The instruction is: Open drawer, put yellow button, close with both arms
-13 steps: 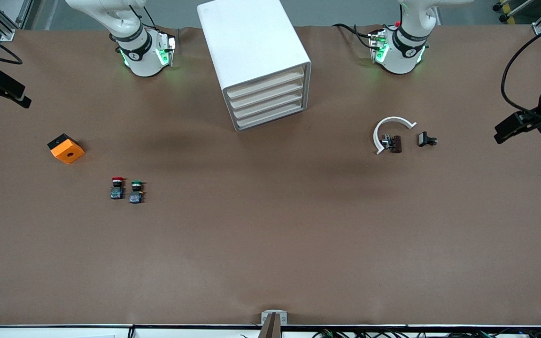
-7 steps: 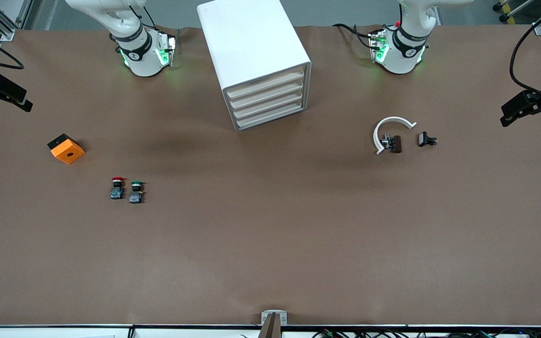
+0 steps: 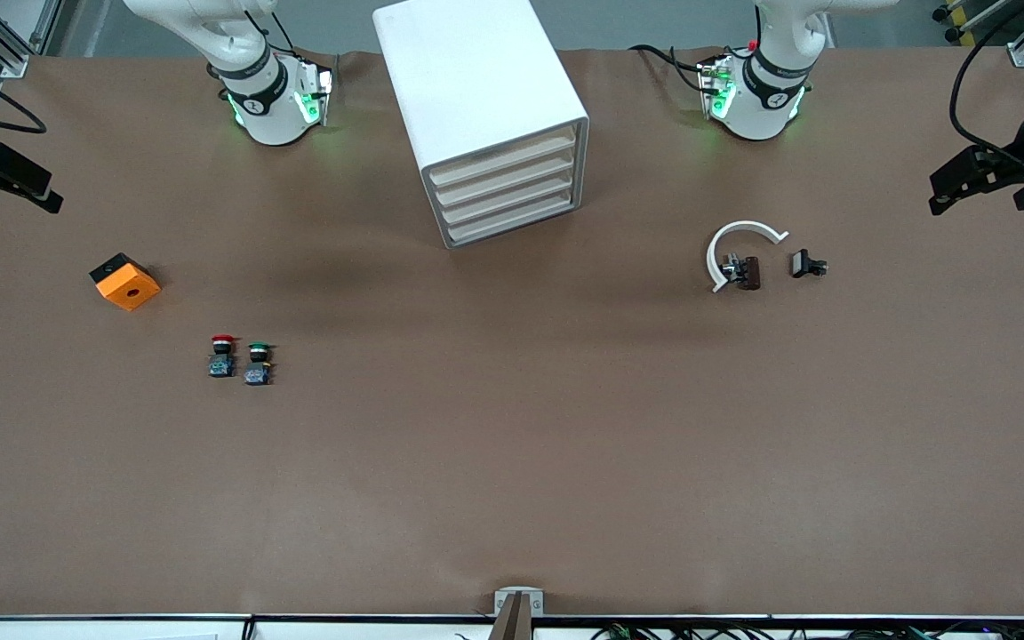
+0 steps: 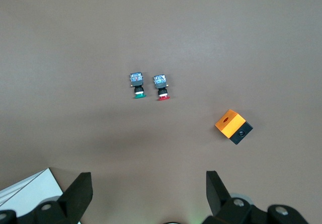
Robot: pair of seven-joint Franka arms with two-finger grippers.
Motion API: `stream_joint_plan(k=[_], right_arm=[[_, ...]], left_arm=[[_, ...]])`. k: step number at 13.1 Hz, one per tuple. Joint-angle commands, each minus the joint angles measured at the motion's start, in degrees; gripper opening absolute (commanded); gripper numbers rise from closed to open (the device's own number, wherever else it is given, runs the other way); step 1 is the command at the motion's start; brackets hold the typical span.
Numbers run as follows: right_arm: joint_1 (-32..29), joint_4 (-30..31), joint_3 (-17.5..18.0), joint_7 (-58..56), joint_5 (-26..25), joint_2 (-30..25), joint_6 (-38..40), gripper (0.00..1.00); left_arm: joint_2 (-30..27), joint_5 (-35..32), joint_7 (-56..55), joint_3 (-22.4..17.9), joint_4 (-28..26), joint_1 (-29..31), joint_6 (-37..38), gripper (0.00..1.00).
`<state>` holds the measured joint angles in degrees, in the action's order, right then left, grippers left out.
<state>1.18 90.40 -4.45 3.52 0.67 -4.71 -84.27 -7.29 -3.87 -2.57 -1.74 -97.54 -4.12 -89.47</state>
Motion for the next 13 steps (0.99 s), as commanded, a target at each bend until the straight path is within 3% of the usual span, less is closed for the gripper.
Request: stream_joint_plan(k=[1,3,5,6,13], right_arm=[[-0.83,-1.54,0.49,-0.27,-0.94,0.67,0.77,1.0],[-0.83,-1.63,0.58,-0.36,-0.94,0.67,0.77,1.0],[-0.83,-1.63,0.58,-0.36,-1.02,0.67,0.77,1.0],[-0.83,-1.63,0.58,-0.53,-0.94,0.67,0.77,1.0],[-0.74,-2.59,0.58,-0.53,-0.94,0.67,1.04,1.0]], left_arm=[[-1.76,0.53,1.08,1.48,-1.78,0.69,-0.01,1.0],[-1.5,0.79,1.87,2.52,-1.51,2.35,-0.01,1.0],[-1.14,0.97,2.31,8.39,-1.07,7.61,-0.18,1.0],[-1.14,0.97,2.31,9.47,-1.07,8.85,-0.27,1.0],[-1.41,2.19,2.31,9.65,0.33,9.04,0.08,1.0]])
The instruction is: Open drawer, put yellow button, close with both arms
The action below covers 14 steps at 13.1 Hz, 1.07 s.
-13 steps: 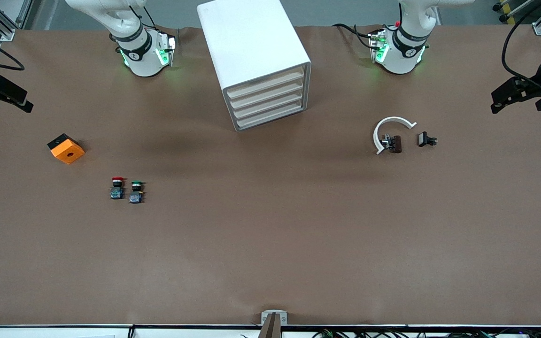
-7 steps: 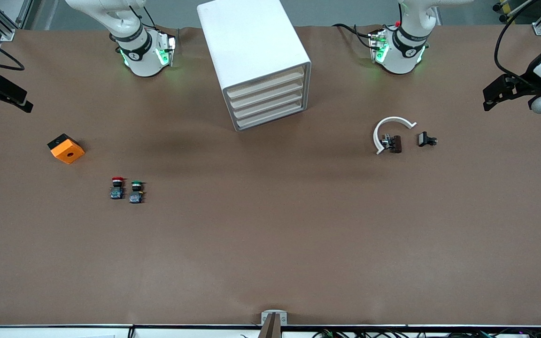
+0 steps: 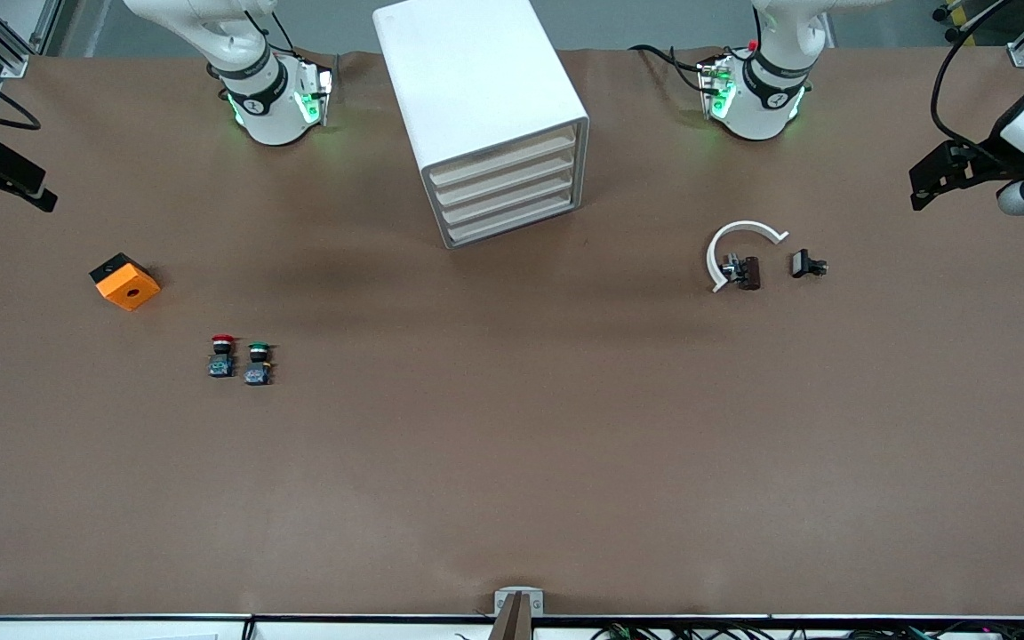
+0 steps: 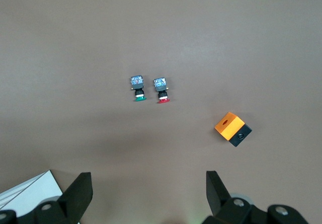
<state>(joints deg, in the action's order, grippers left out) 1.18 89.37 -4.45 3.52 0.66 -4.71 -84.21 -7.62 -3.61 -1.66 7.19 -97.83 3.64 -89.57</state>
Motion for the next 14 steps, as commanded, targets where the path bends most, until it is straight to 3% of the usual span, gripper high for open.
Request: stream_joint_plan(k=[1,14], right_arm=[[-0.74,-1.56,0.59,-0.53,-0.92,0.67,0.98,1.0],[-0.83,-1.56,0.5,-0.53,-0.83,1.37,0.98,1.0]], left_arm=[[-1.34,3.51,1.31,0.55,0.88,1.28,0.35,1.0],[1.2,4.14,1.13,-0.33,4.67,1.37,2.82,1.0]])
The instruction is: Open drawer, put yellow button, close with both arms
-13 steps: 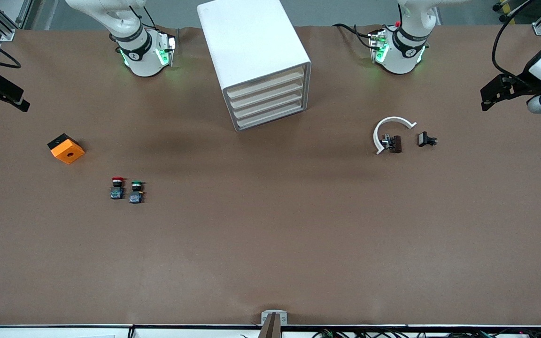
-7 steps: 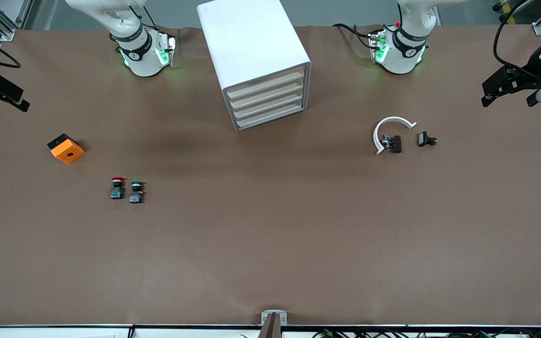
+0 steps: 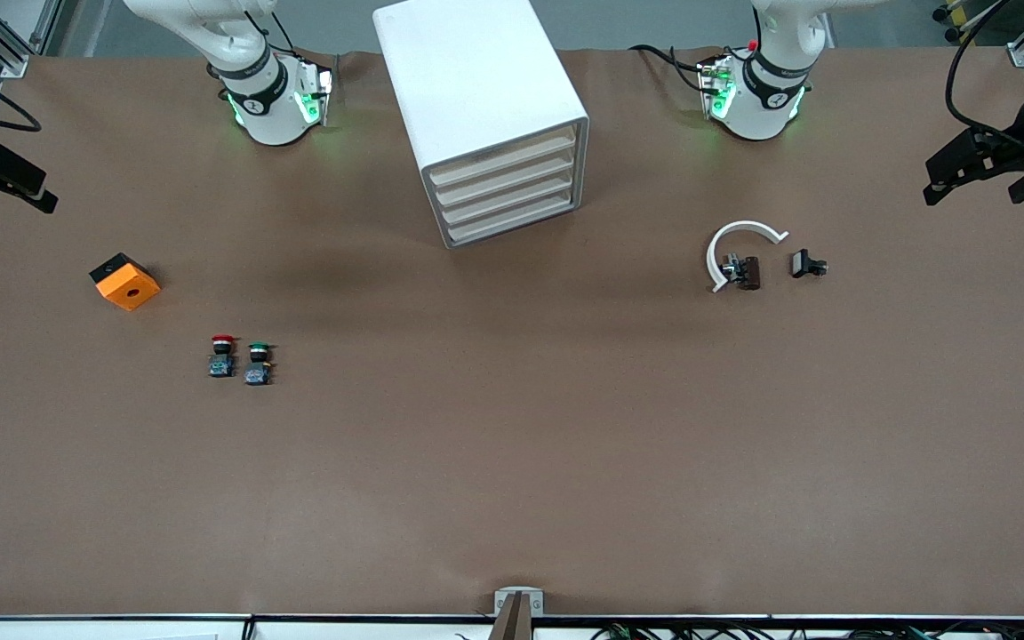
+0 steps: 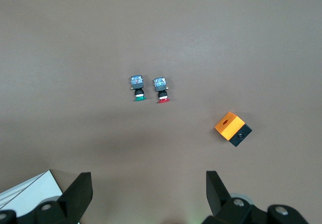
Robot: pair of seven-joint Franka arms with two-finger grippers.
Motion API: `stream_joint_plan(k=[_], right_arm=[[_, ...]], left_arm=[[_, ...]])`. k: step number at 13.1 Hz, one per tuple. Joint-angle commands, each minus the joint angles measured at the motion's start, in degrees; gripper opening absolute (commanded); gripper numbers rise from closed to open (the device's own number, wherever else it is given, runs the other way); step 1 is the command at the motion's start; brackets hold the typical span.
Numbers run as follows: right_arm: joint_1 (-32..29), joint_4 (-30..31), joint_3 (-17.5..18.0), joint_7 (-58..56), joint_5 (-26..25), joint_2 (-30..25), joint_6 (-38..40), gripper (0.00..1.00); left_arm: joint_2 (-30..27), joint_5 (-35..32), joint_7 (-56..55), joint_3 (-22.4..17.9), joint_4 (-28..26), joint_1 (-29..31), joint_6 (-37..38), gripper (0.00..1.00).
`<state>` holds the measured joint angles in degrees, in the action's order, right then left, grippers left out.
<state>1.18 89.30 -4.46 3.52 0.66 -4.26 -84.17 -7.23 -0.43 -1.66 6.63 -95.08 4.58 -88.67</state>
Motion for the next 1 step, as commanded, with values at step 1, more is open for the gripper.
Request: stream_joint_plan(k=[1], right_arm=[[-0.83,-1.5,0.59,-0.53,-0.83,1.01,0.93,1.0]], left_arm=[[0.81,0.96,1.04,0.4,1.92,0.26,2.36,1.0]])
